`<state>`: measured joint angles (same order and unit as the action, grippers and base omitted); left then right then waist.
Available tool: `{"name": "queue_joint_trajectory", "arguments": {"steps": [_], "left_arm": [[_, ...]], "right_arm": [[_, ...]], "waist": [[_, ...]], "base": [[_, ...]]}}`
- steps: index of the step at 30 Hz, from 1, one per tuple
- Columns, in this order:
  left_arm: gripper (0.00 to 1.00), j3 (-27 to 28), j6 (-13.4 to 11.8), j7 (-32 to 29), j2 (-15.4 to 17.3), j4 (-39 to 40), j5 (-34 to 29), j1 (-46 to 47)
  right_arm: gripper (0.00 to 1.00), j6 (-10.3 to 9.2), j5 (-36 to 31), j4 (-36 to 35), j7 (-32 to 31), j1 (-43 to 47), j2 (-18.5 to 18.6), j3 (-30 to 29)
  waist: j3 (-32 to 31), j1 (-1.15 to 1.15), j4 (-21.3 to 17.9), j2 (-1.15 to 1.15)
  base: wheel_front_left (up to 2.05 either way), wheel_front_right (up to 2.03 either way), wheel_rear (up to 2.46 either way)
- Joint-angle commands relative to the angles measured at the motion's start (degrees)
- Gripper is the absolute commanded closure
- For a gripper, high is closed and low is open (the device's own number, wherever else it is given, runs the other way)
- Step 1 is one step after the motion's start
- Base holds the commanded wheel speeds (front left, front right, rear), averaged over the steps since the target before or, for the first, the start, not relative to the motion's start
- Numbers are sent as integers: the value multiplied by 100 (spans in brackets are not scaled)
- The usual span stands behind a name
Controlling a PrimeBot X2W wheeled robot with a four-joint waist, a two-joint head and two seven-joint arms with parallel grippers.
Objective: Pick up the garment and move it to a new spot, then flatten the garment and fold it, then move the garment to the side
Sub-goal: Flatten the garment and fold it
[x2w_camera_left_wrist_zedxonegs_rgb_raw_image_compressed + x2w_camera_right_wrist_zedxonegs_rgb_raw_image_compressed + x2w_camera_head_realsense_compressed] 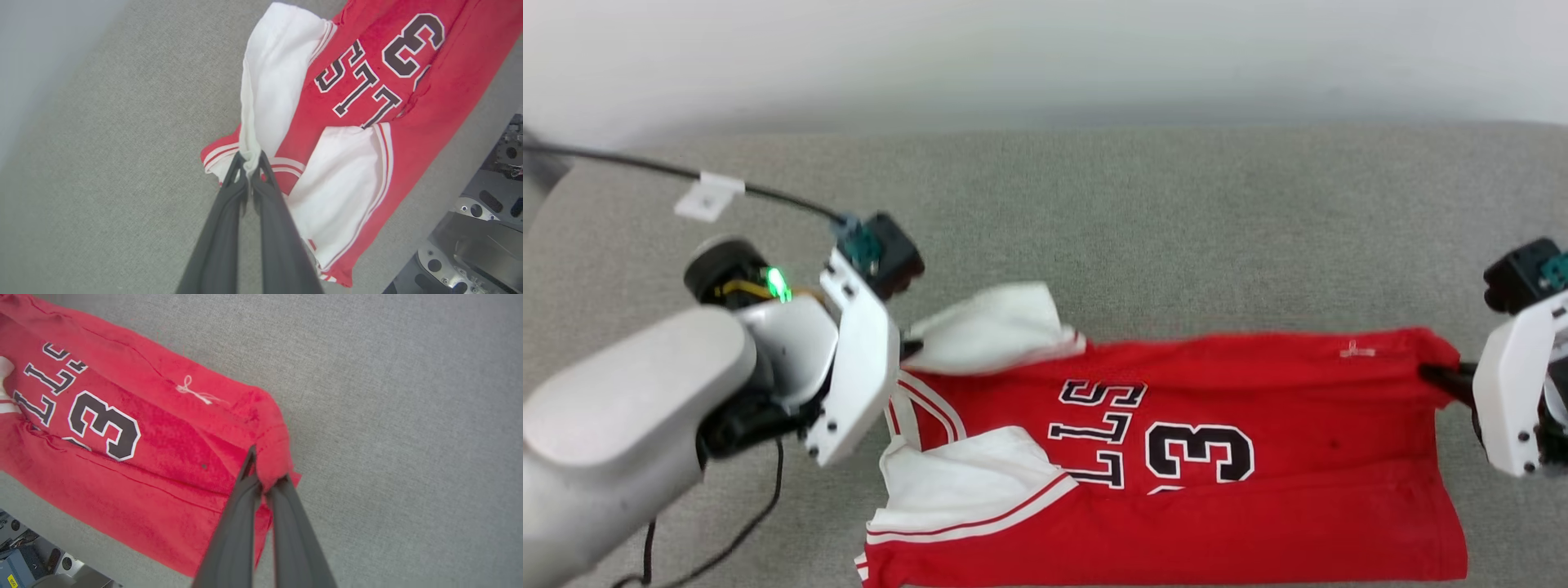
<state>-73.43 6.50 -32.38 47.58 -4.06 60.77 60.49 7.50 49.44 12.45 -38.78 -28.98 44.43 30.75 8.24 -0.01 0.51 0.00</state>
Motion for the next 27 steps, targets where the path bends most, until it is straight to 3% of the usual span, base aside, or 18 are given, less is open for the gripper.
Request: {"name": "queue_joint_trajectory", "arguments": {"steps": [1,11,23,24,25,26,27], "left_arm": [[100,4,-26,9,17,24,11,-107],[100,4,-220,-177,307,473,-95,-1429],[100,9,-216,61,14,-80,-208,-2146],[84,21,-243,127,-17,-139,-220,-2175],[16,19,-247,183,-32,-186,-232,-2199],[0,26,-242,272,-28,-210,-326,-2176],[0,54,-261,384,-16,-215,-383,-2157]], "right_arm": [[100,-3,12,-31,27,111,40,3],[100,-4,147,-331,284,1101,248,56],[100,-3,-30,47,458,1243,-94,330],[100,-4,-41,91,520,1222,-122,321],[84,-4,-64,121,587,1199,-144,309],[62,-4,-66,145,672,1190,-149,274],[0,-3,-65,131,751,1189,-140,245]], "waist": [[-86,1,8,0],[-157,1,29,0],[201,1,-33,0],[193,1,-37,0],[166,1,-37,0],[129,1,-29,0],[88,1,-24,0]], "base": [[0,0,0],[0,0,0],[0,0,0],[0,0,0],[0,0,0],[0,0,0],[0,0,0]]}}
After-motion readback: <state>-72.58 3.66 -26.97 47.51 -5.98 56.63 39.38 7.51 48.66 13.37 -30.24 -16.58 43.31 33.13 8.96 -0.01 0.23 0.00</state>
